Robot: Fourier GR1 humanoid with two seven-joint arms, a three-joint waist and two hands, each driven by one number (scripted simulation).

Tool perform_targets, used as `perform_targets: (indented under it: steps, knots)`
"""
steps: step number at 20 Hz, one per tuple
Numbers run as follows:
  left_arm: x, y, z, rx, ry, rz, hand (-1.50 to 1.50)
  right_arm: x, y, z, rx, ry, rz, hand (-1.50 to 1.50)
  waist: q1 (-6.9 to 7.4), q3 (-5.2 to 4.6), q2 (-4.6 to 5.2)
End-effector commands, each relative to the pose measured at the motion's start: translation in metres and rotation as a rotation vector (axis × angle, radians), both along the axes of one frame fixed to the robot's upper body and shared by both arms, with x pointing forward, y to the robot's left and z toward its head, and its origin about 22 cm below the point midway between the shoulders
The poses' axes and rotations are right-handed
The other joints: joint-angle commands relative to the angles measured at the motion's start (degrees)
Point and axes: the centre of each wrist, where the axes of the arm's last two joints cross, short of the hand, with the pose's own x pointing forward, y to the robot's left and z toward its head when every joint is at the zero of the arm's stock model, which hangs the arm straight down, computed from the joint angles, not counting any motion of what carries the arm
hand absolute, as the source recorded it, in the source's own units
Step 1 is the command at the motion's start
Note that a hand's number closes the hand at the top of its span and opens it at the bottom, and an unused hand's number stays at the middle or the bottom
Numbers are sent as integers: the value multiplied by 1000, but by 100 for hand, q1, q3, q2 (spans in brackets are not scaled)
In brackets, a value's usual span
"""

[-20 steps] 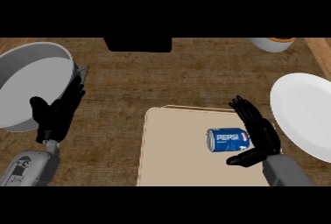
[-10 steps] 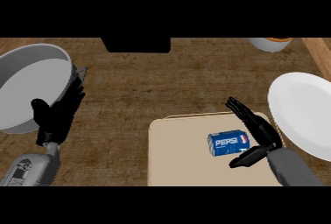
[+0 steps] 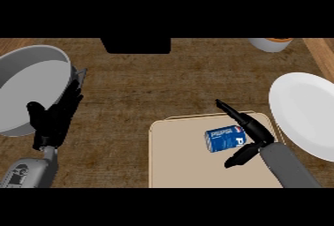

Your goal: Pick the can from the tray and place it in the plate

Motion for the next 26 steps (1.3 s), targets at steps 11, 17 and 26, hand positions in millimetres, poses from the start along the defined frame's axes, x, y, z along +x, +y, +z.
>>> perform_targets:
  steps: [11, 17, 26]
  knots:
    - [10, -2, 12, -11, -5, 6, 0, 21, 38, 15, -104, -14, 117, -150, -24, -2, -1]
    - [11, -1, 0, 12, -4, 2, 0, 17, 53, 27, -143, -22, 111, -150, -51, -4, -6]
    - [-1, 11, -10, -10, 5, 9, 0, -1, 63, 5, -227, -86, 213, 150, -29, -3, -1]
